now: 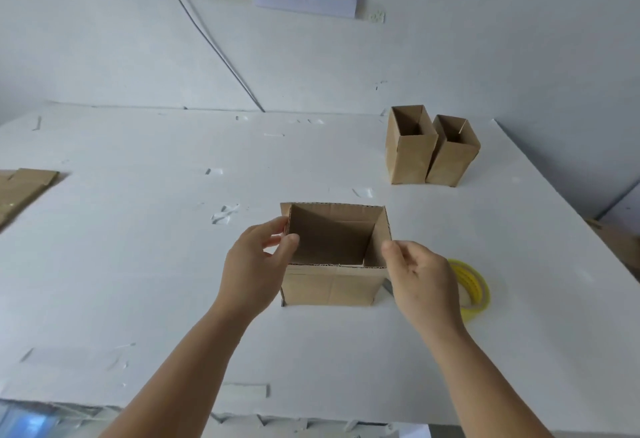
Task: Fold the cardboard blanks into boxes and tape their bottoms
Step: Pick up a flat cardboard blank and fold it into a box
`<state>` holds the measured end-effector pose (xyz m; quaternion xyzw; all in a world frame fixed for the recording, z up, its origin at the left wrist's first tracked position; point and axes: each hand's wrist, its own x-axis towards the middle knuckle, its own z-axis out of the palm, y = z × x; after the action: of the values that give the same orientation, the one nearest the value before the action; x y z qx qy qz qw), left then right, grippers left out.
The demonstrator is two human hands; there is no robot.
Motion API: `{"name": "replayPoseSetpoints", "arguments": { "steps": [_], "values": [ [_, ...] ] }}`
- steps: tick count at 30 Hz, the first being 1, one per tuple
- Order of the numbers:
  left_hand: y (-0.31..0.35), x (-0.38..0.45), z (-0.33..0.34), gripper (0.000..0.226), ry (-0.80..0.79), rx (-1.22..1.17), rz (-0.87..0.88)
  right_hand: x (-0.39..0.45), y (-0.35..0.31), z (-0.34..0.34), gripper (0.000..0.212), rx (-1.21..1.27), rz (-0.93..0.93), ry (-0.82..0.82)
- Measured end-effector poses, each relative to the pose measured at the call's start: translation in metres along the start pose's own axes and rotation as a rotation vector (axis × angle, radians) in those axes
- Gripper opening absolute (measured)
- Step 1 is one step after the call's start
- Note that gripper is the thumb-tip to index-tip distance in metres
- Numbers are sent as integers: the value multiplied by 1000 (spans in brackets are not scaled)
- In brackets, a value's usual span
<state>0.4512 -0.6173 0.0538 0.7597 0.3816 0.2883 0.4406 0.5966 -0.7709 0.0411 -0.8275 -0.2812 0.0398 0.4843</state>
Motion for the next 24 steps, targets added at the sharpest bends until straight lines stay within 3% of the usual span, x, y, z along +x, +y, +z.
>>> {"name": "replayPoseSetpoints", "arguments": {
  "steps": [2, 5, 10, 17, 20, 24],
  "values": [
    [0, -1, 2, 31, -8, -26, -6, -2, 2, 1, 41, -12, -45, -7],
    [-8, -5, 3, 38, -77, -39, 30, -6, 7, 4, 23, -37, -127, -21],
    [-25, -6, 4, 51, -136, 53, 219, -12, 16, 8, 42, -23, -166, 1],
    [-31, -1, 2, 15, -126, -2, 202, -2, 17, 7, 34, -43, -304, -77],
    [-31, 1, 3, 9, -137, -32, 162, -3, 19, 8, 21, 1, -267, -96],
    [-26, 6, 5, 11, -96, -11, 132, -2, 18, 16, 23, -40, -193, -13]
  ]
}}
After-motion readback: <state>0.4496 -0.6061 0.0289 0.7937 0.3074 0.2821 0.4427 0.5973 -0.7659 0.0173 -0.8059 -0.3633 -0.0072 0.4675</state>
